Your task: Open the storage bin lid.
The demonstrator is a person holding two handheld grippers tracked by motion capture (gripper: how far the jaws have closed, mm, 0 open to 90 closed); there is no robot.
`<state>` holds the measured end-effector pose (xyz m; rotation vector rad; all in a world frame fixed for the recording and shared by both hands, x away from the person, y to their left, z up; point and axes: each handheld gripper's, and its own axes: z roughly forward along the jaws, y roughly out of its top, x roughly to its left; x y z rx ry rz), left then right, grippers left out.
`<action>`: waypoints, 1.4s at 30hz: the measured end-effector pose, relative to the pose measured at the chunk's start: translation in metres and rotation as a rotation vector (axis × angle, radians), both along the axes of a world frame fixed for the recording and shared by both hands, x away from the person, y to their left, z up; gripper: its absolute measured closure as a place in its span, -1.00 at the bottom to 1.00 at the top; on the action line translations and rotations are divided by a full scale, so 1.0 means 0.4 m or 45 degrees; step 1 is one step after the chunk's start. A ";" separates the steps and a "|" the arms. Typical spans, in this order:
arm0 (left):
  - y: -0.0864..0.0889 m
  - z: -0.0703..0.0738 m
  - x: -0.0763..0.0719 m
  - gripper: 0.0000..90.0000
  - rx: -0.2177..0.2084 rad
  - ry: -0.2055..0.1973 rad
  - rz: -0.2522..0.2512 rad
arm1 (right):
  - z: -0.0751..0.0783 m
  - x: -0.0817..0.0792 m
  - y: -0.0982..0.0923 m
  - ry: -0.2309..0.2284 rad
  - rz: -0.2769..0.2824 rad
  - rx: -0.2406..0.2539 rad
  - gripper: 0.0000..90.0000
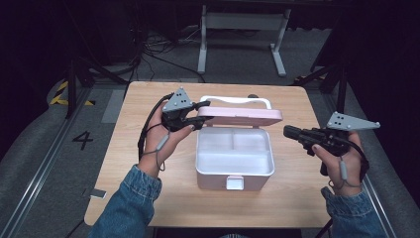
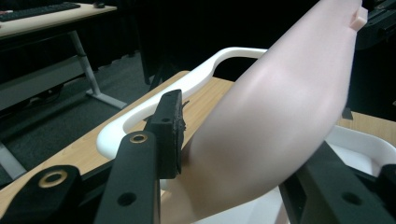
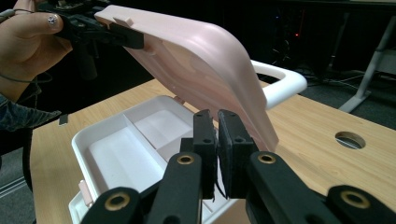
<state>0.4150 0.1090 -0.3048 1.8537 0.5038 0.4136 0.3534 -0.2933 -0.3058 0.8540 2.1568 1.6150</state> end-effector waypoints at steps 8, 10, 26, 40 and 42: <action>-0.004 0.013 0.015 0.38 0.010 0.010 -0.013 | -0.006 -0.015 -0.041 0.015 -0.087 -0.019 0.77; -0.005 0.017 0.021 0.38 0.016 0.011 -0.024 | -0.007 -0.016 -0.053 0.010 -0.114 -0.021 0.75; -0.015 0.033 0.071 0.37 0.026 0.003 0.001 | -0.014 -0.024 -0.108 0.036 -0.185 0.004 0.69; -0.032 0.028 0.127 0.32 0.033 -0.001 0.075 | -0.021 -0.020 -0.097 0.053 -0.154 0.017 0.55; -0.033 0.026 0.135 0.32 0.025 0.004 0.085 | -0.022 -0.019 -0.095 0.046 -0.164 0.018 0.49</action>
